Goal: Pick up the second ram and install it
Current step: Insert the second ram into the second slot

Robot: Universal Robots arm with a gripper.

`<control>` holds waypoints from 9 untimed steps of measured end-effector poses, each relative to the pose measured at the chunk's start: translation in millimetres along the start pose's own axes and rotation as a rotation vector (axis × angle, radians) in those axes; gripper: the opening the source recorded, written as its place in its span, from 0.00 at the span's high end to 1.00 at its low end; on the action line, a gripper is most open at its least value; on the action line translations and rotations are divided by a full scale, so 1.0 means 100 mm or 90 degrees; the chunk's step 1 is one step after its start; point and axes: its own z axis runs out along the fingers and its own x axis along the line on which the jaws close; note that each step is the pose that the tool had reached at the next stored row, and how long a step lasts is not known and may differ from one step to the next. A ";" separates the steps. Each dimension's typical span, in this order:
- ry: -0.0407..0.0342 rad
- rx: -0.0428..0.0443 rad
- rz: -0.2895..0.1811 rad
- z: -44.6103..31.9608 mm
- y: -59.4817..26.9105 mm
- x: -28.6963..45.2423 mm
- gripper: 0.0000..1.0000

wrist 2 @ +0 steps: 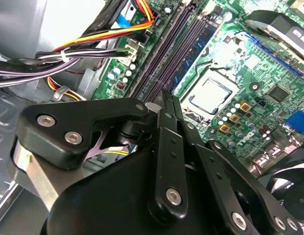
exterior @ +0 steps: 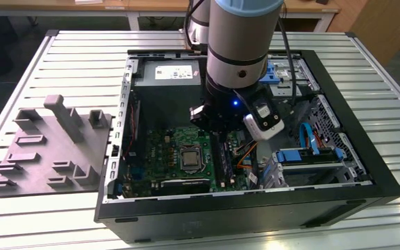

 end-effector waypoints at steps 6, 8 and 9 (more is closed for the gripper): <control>-0.0001 -0.0007 -0.002 0.022 -0.001 0.000 0.89; -0.0001 -0.0017 -0.003 0.023 -0.001 0.000 0.89; -0.0001 -0.0018 -0.003 0.023 -0.001 0.000 0.89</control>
